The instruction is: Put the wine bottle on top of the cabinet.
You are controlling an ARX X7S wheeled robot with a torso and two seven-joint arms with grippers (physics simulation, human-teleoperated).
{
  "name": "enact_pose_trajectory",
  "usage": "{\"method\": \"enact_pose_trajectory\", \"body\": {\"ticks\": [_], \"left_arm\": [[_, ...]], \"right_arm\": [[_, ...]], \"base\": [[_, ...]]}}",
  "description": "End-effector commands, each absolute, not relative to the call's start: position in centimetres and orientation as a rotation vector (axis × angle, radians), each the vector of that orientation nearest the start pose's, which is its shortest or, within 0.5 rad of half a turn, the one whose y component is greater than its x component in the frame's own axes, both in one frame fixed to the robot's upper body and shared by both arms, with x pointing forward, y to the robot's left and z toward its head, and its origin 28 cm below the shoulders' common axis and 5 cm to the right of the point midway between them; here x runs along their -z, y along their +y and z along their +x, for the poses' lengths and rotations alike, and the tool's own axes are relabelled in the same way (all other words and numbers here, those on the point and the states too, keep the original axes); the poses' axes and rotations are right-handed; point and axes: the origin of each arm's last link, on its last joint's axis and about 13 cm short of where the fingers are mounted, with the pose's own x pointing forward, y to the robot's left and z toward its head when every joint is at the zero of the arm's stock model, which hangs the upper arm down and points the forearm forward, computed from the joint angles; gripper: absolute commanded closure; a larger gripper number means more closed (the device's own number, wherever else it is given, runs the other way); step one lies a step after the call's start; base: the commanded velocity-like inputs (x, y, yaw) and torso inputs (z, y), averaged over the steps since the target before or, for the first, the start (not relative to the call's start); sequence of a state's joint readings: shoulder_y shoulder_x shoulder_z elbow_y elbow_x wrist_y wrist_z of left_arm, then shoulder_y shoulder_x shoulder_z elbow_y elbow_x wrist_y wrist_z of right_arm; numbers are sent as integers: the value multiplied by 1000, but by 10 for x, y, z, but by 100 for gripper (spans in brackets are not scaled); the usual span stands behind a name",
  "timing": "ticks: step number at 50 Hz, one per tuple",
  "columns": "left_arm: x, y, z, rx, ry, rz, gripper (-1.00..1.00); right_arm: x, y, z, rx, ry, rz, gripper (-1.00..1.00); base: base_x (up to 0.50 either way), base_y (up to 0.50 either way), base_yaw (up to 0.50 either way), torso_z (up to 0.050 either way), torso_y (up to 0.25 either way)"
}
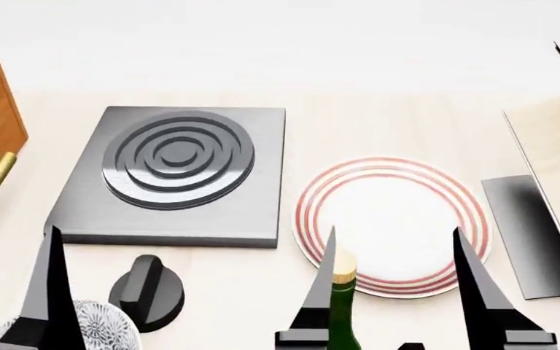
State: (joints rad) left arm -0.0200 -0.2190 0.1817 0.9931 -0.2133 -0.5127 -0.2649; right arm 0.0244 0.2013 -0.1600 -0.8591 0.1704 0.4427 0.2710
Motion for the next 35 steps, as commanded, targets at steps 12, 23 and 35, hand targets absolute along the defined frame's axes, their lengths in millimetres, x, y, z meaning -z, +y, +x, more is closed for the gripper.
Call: {"method": "enact_pose_trajectory", "body": {"ticks": [12, 23, 35], "left_arm": [[-173, 190, 155, 112, -444, -45, -100], [-173, 190, 155, 112, -446, -45, -100], [-173, 190, 155, 111, -446, -45, -100]], "right_arm": [[-155, -85, 173, -48, -403, -2, -100], [-156, -85, 172, -55, -407, -6, -100], [-156, -85, 172, -54, -404, -3, -100]], "base": [[3, 81, 0, 0, 0], [86, 500, 0, 0, 0], [96, 500, 0, 0, 0]]}}
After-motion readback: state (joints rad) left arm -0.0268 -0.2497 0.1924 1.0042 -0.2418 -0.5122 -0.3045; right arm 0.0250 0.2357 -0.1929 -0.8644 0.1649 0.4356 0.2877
